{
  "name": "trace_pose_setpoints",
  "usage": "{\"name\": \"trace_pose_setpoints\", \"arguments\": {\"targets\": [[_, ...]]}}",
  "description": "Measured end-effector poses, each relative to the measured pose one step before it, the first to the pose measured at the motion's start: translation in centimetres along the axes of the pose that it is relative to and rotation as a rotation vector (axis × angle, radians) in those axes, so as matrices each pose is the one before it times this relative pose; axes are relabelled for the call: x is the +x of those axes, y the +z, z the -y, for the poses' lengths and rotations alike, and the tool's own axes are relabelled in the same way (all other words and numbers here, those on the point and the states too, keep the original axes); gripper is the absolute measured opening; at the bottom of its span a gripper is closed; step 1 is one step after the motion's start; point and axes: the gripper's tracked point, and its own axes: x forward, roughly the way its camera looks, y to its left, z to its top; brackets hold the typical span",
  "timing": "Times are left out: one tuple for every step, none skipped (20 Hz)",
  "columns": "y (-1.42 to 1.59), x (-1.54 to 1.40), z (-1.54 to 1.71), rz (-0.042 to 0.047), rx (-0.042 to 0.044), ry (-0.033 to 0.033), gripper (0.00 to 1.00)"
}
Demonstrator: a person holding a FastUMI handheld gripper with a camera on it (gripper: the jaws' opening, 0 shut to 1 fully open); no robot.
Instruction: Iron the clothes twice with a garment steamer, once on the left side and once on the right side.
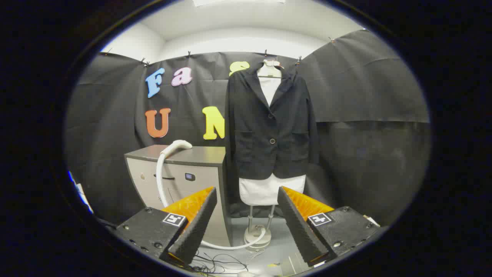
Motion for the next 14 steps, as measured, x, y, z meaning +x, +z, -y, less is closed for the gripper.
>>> {"name": "trace_pose_setpoints", "arguments": {"targets": [[-0.102,0.012,-0.144,-0.0024,-0.00332,0.00038,1.0],[-0.112,-0.013,-0.071,-0.00359,-0.00196,-0.00015,1.0],[0.028,-0.041,-0.203,-0.00166,0.00136,0.00025,1.0],[-0.076,-0.098,-0.188,-0.00133,0.0016,0.00114,1.0],[0.136,-0.051,-0.194,0.0006,0.00085,0.00044,1.0],[0.092,-0.045,-0.243,-0.00004,-0.00161,0.0009,1.0],[0.086,-0.029,-0.266,-0.0013,-0.0009,-0.00011,1.0],[-0.036,0.085,-0.33,-0.00284,-0.00206,0.00383,1.0],[0.093,0.059,-0.294,0.00032,-0.00047,0.0013,1.0],[0.09,0.211,-0.268,0.00005,0.00118,0.00245,1.0],[0.03,0.229,-0.321,-0.00977,0.00067,0.0015,1.0],[0.054,0.323,-0.47,-0.0053,0.00001,0.00495,1.0],[0.624,0.361,-0.611,0.00457,-0.0002,0.00867,1.0],[0.565,0.48,-0.677,-0.00003,-0.00412,0.00965,1.0]]}}
